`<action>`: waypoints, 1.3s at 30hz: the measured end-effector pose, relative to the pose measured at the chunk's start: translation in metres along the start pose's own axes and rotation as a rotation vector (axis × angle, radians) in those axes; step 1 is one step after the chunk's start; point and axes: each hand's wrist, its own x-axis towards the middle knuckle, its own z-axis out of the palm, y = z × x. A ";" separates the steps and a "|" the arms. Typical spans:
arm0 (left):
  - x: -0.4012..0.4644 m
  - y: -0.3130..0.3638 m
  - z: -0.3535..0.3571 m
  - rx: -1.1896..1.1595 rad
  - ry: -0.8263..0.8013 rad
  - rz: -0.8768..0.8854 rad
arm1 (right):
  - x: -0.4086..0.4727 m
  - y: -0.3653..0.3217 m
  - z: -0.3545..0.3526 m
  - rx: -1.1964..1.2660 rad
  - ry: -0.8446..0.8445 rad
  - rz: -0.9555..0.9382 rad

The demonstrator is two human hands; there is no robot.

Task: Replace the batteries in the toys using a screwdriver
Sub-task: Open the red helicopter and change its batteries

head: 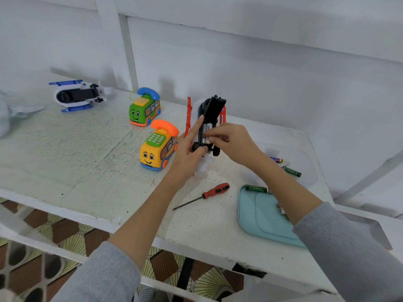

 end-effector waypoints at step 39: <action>-0.008 0.002 0.006 -0.071 0.070 0.055 | -0.168 0.092 -0.040 -0.322 -0.227 0.243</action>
